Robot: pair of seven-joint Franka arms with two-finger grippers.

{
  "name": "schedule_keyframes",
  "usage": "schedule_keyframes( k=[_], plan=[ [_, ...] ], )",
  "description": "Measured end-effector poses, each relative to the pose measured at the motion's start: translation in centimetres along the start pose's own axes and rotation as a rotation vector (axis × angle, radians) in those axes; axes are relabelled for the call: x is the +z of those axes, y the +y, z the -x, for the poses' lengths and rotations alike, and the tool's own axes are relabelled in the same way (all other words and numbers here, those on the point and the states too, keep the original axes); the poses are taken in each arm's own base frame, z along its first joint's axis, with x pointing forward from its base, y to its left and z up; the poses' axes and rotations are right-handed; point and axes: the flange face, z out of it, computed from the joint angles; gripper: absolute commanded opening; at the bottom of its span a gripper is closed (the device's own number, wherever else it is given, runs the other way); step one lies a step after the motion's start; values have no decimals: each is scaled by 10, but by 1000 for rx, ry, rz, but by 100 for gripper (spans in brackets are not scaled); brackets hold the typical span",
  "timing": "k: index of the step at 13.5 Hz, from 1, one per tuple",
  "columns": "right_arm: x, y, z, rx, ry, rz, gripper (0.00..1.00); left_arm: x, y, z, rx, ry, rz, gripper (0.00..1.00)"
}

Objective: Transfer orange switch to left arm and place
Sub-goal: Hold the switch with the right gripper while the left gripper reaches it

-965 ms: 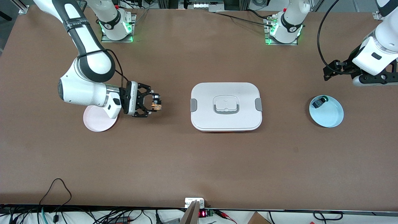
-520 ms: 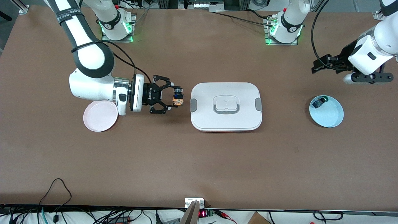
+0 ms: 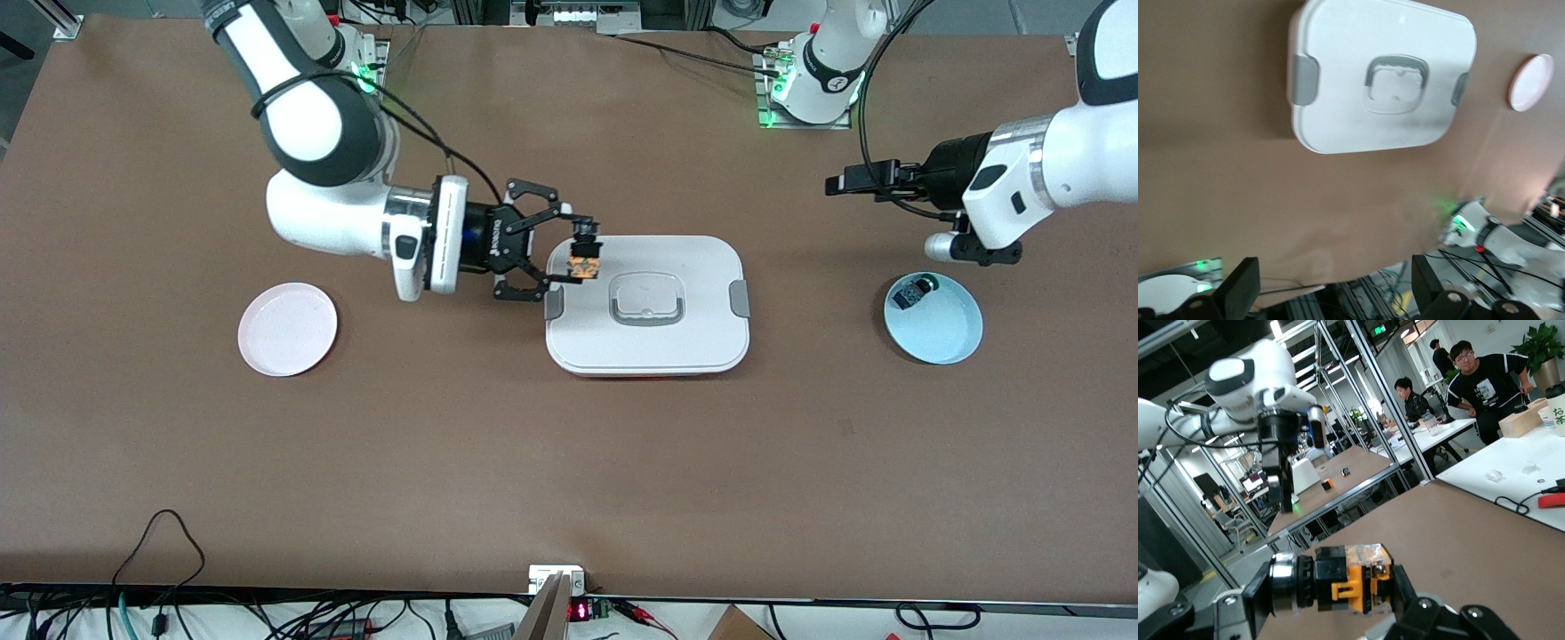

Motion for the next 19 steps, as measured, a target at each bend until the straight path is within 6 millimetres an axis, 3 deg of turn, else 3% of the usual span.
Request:
schedule_keyframes(
  k=[2, 8, 14, 19],
  plan=[
    [17, -10, -2, 10, 24, 7, 34, 8, -3, -15, -6, -50, 129, 100],
    [54, 4, 10, 16, 37, 34, 34, 26, 11, -41, -1, -157, 502, 100],
    [55, 6, 6, 12, 45, 41, 34, 65, 2, -77, 5, -72, 799, 100],
    [54, 8, 5, 10, 49, 45, 34, 109, 38, -89, -74, 8, 920, 100]
  ],
)
